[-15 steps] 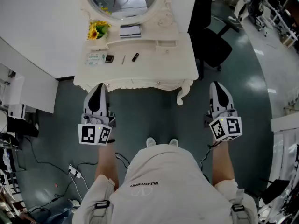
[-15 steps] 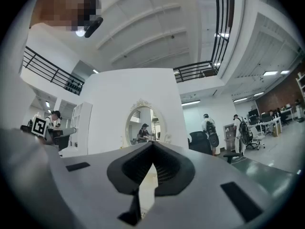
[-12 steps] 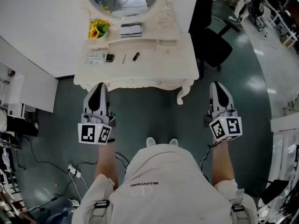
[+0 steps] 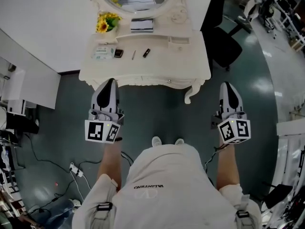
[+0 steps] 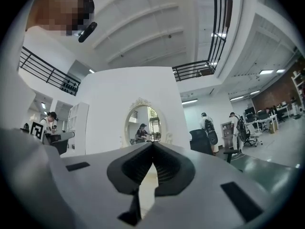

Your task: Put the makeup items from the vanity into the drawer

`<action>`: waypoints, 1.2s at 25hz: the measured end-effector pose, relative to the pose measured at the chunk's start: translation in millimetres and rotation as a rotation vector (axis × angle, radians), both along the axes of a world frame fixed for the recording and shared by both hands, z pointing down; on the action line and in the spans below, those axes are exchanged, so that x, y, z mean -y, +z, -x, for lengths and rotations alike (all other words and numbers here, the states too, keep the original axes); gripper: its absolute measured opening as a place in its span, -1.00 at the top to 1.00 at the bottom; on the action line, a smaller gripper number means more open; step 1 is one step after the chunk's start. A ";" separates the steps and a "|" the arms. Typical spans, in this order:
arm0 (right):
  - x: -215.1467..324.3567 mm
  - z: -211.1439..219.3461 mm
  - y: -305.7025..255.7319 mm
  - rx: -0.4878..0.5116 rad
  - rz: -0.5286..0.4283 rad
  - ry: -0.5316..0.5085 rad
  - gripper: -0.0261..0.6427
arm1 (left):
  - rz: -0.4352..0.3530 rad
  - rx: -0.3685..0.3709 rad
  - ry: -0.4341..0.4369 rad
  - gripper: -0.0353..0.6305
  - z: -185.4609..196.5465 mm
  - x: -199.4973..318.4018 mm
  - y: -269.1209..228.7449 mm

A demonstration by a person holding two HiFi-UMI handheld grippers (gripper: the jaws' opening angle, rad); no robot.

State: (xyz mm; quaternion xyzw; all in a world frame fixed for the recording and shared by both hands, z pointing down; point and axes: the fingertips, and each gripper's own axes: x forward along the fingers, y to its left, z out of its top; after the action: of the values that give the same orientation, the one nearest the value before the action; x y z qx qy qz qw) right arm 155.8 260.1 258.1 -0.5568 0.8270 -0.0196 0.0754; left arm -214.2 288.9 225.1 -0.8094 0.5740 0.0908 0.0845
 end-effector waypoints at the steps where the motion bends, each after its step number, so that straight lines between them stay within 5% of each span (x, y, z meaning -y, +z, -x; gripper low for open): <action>1: -0.3 4.0 -0.2 0.001 -0.002 0.000 0.89 | 0.001 -0.002 0.008 0.89 1.0 0.9 0.8; 17: 29.6 51.0 14.9 -0.027 0.018 -0.058 0.89 | 0.076 -0.035 0.061 0.89 0.9 26.1 36.9; 30: 121.3 52.6 30.3 -0.005 0.038 -0.149 0.89 | 0.111 -0.004 0.065 0.89 -36.5 109.3 42.6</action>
State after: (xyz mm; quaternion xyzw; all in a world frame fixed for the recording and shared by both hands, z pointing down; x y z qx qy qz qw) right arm 103.2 138.8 288.5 -0.4951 0.8658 -0.0394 0.0614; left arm -177.7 179.6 267.7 -0.8308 0.5519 0.0630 0.0355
